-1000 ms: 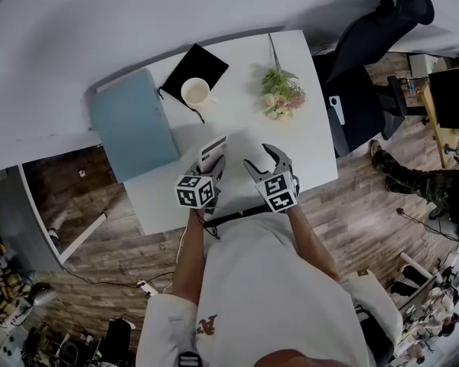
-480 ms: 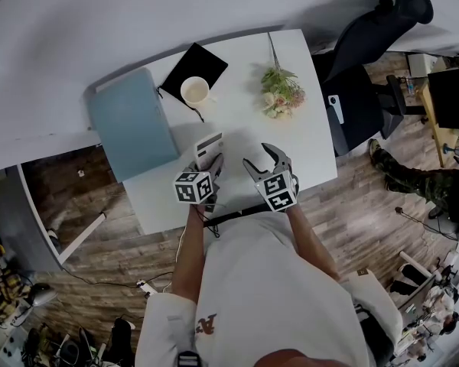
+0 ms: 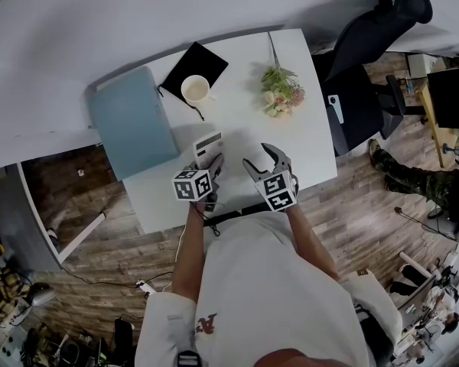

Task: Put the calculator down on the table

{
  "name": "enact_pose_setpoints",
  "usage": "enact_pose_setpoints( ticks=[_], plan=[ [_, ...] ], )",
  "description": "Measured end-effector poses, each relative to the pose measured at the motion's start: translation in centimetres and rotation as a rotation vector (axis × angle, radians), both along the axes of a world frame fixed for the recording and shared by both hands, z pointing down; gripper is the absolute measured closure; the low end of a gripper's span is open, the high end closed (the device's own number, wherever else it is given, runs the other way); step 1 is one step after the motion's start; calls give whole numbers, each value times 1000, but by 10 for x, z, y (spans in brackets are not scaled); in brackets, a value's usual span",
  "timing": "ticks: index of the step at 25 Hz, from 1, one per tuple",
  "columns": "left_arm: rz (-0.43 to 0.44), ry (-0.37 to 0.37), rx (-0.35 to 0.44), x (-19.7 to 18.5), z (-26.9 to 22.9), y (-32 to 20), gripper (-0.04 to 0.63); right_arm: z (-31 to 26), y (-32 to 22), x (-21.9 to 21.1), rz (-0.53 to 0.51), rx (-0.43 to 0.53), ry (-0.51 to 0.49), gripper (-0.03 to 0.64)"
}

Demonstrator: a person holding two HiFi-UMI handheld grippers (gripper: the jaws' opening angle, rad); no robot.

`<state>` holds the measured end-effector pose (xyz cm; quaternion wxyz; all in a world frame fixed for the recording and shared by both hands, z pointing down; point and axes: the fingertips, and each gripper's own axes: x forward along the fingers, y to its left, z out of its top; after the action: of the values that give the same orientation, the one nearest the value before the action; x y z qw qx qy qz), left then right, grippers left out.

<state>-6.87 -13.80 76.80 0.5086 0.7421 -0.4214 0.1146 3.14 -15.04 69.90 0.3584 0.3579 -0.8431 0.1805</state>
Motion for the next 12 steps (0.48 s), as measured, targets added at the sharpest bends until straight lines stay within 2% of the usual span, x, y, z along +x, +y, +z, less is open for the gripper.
enact_pose_setpoints(
  ticks=[12],
  plan=[
    [-29,33,-25,0,5,3,472,2,5,2,3,-2,-4,331]
  ],
)
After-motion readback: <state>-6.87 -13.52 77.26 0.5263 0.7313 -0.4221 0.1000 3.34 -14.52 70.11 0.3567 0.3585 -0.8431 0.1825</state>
